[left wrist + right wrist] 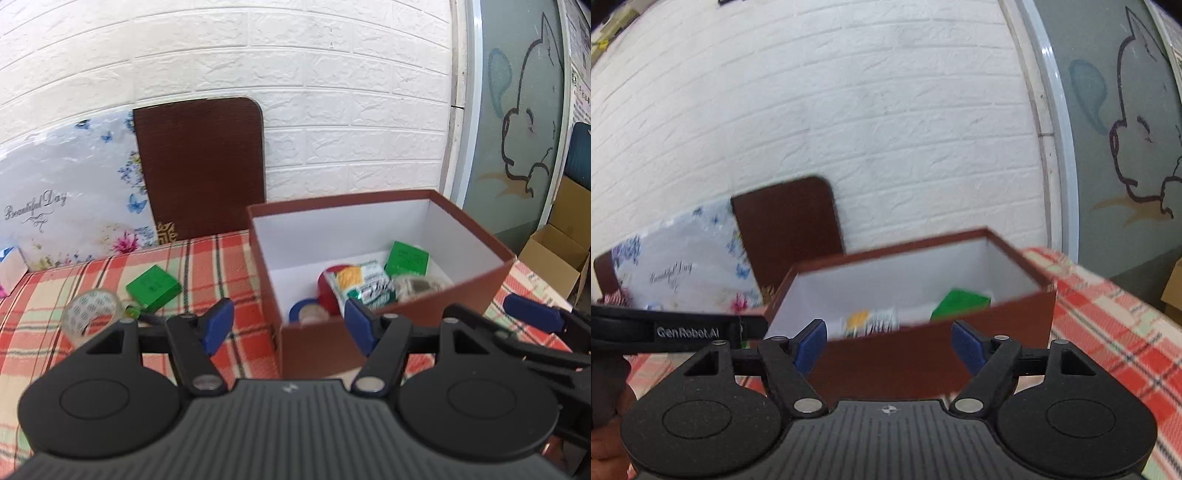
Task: Organize objects
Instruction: 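Withdraw the left gripper from the brown box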
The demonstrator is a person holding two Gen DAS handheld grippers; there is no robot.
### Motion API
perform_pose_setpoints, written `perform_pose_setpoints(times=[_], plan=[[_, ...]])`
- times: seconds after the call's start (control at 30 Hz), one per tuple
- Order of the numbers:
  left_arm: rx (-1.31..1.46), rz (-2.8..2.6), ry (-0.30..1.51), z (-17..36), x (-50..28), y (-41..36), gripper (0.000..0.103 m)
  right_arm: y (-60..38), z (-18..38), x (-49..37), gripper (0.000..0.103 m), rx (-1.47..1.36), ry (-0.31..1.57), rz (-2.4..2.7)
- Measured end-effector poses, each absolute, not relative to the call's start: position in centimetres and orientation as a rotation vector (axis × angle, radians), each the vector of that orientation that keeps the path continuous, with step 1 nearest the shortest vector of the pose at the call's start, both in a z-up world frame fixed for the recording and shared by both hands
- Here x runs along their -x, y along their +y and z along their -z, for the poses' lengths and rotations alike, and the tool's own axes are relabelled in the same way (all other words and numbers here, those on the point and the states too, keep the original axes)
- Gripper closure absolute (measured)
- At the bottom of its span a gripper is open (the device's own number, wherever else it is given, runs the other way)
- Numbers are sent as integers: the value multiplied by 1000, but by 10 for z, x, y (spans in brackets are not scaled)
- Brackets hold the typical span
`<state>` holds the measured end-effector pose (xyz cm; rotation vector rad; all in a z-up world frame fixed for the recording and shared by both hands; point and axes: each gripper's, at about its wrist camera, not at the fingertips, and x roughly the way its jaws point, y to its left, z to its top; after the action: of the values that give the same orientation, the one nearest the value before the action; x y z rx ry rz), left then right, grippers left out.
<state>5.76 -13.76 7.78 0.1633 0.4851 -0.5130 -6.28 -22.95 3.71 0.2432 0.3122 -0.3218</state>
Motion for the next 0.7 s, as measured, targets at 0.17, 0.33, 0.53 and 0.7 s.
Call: perform_pose_setpoints(times=[0.17,0.33,0.53,0.7], plan=[[-183,492,511,-35,-44,-110,35,-211,2,55,29,-233,456,298],[-247,464,523,11,-38,-93,35,-205,29,50,31,-213,529,294],[-108,460,604,39,-53,-59,30,-193,37,46,26,-131,556,287],[-91,469,595,41,-54,-55,25,-188,38,45,25,-95,564,300]])
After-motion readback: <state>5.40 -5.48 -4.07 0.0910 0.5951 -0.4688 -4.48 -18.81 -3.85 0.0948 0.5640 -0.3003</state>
